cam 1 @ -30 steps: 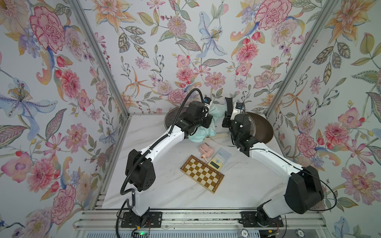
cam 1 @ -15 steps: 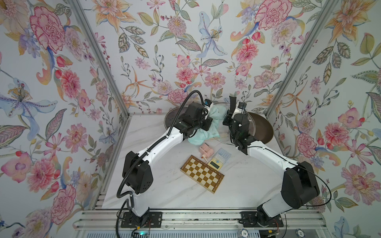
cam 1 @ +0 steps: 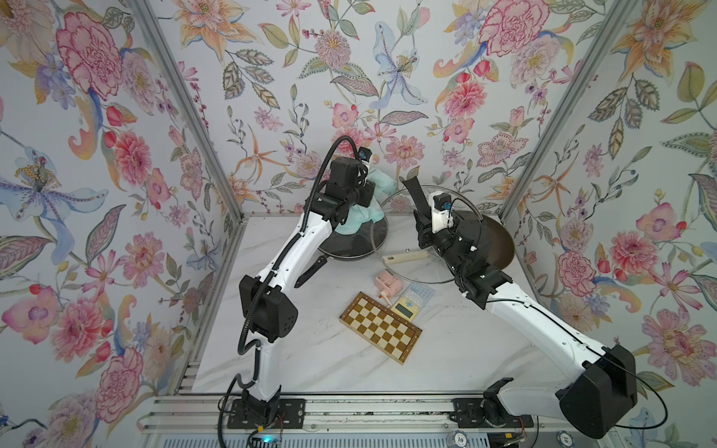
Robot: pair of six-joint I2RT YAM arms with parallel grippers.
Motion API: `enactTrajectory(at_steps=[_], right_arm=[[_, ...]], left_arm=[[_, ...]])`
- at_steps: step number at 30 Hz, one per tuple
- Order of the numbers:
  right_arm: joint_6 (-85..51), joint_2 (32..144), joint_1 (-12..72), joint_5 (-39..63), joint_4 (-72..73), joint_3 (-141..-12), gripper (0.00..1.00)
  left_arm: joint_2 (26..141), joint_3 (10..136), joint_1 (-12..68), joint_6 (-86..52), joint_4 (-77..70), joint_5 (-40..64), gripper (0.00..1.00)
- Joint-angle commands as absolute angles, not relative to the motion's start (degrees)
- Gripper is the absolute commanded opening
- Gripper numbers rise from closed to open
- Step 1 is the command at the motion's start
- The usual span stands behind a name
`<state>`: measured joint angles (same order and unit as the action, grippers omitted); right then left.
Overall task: Wipe the pot lid with a cloth
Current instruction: Wipe the pot lid.
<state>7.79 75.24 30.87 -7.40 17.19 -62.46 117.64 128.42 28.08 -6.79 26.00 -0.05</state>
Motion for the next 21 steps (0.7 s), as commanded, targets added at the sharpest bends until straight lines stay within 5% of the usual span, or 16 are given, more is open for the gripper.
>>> enactTrajectory(at_steps=[1, 5, 11, 21], right_arm=[[14.8, 74.7, 30.3, -4.5, 24.0, -62.5, 0.00], [23.6, 78.4, 31.1, -2.7, 25.6, -63.3, 0.00], [34.0, 84.9, 33.9, 0.6, 26.0, -68.0, 0.00], [51.6, 88.3, 41.9, -1.9, 26.8, -71.5, 0.00]], left_arm=[[114.4, 129.2, 26.7, -4.5, 24.9, -5.6, 0.00], [107.6, 123.8, 26.5, -3.8, 19.3, -5.7, 0.00], [100.1, 114.6, 28.2, -6.2, 5.4, 9.6, 0.00], [108.2, 119.7, 39.7, 0.3, 5.9, 17.8, 0.00]])
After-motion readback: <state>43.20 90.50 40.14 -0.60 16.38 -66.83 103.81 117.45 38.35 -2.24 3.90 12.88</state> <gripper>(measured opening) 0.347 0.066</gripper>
